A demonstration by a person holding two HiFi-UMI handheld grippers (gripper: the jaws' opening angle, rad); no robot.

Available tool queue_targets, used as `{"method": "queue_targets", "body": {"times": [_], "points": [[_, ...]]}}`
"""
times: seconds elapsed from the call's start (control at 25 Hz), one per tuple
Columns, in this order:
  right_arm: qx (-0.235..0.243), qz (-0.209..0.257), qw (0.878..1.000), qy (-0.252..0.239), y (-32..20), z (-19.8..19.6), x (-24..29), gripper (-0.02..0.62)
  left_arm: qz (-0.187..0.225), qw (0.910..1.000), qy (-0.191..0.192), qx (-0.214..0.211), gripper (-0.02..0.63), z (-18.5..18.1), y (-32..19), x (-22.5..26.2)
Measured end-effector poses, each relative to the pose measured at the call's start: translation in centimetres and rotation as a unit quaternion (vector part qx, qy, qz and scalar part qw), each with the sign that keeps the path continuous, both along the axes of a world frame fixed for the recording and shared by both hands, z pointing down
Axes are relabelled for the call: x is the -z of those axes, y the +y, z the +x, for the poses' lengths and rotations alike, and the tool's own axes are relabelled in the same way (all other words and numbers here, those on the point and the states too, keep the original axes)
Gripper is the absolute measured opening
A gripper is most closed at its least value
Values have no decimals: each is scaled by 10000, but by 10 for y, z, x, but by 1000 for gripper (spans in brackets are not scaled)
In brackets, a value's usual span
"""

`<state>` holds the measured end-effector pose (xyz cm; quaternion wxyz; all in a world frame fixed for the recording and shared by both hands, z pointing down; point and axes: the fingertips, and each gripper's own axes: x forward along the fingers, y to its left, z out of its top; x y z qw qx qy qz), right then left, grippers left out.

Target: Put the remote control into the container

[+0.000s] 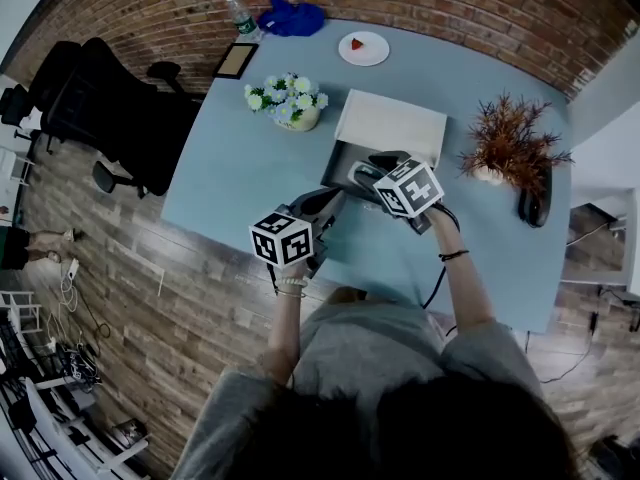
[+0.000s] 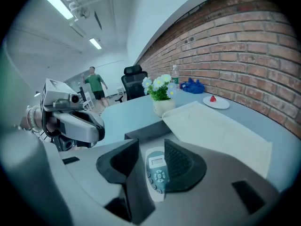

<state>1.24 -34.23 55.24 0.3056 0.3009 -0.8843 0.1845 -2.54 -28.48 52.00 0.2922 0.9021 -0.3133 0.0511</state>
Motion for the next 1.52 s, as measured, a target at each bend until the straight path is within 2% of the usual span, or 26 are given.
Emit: {"method": "queue_targets", "body": {"times": [0.36, 0.68, 1.16, 1.52], "points": [[-215, 438, 9973, -550, 8, -5, 37, 70, 421, 9991, 74, 30, 3, -1, -1, 28], [-308, 859, 9916, -912, 23, -8, 67, 8, 719, 9973, 133, 41, 3, -2, 6, 52], [-490, 1418, 9771, -1512, 47, 1, 114, -2, 1270, 9917, 207, -16, 3, 13, 22, 96], [-420, 1779, 9685, -1693, 66, 13, 132, -2, 1517, 9881, 261, 51, 3, 27, 39, 110]]}}
